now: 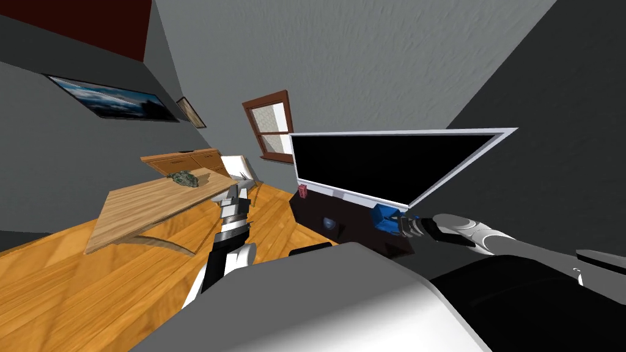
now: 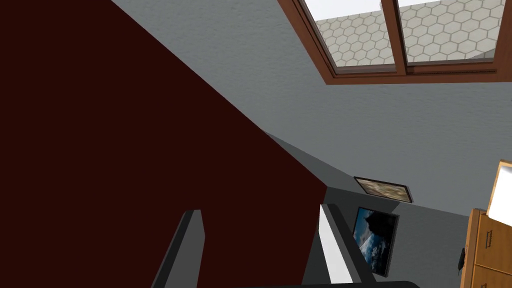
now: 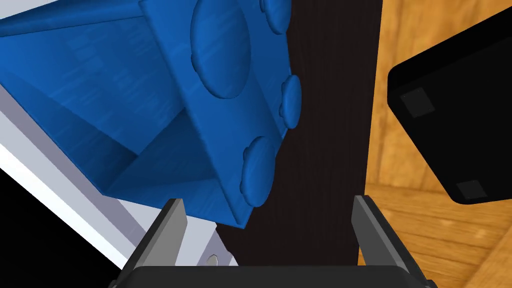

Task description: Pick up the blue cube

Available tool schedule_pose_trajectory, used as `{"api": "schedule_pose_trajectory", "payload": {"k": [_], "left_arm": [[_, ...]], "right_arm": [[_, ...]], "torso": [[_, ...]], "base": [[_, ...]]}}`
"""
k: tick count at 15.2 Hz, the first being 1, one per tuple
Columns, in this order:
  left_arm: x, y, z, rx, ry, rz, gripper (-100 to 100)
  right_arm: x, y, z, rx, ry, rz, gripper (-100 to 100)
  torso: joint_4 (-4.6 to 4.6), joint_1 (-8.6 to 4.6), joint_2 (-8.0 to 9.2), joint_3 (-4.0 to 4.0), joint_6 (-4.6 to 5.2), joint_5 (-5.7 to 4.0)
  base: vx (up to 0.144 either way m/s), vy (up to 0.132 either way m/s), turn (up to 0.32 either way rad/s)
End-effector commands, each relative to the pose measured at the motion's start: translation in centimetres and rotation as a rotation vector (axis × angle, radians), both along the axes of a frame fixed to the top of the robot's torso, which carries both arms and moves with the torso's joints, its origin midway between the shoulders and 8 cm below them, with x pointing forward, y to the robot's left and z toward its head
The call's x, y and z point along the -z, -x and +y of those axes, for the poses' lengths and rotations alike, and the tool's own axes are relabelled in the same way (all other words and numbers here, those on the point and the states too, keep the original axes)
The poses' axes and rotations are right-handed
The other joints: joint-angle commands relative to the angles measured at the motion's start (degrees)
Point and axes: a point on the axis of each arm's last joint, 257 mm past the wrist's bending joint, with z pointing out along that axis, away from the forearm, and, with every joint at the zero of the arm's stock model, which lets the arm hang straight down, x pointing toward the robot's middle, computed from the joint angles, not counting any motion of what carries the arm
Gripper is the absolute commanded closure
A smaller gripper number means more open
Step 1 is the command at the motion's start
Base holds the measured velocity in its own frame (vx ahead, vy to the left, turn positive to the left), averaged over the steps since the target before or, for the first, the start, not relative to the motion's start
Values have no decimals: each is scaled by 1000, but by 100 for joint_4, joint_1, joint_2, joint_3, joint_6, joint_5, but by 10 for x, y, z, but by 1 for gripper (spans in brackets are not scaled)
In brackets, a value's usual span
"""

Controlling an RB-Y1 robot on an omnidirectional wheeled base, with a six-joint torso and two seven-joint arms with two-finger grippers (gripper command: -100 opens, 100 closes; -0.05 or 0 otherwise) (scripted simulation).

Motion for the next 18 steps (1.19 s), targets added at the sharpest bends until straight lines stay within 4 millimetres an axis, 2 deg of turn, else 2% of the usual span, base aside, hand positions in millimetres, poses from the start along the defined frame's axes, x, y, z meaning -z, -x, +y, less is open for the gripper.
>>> {"api": "schedule_pose_trajectory", "payload": {"k": [1,4,5,6,7,11,17,18], "left_arm": [[0,0,0,0,0,0,0],[0,0,0,0,0,0,0],[0,0,0,0,0,0,0],[0,0,0,0,0,0,0],[0,0,0,0,0,0,0],[0,0,0,0,0,0,0],[0,0,0,0,0,0,0],[0,0,0,0,0,0,0]], "right_arm": [[0,14,-14,-13,36,37,-100],[1,50,-41,-37,108,129,-100],[2,54,-43,-40,114,141,-100],[1,46,-36,-34,95,117,-100],[6,57,-45,15,95,123,-100],[10,66,-52,65,91,124,-100],[23,93,-70,209,86,126,-100],[21,88,-66,179,85,126,-100]], "torso": [[0,0,0,0,0,0],[-1,-1,-8,-4,-5,0],[-2,-2,-15,-8,-6,-1],[-3,-5,-20,-11,-10,-3],[-2,-8,-17,-10,-12,-5],[11,-25,36,20,-39,-17],[17,-29,57,34,-39,-19],[17,-27,57,34,-36,-18]], "base": [[36,8,76],[75,14,180],[89,7,105],[48,4,15],[-42,12,263],[-140,-12,319],[-171,-5,333],[-106,10,120]]}}
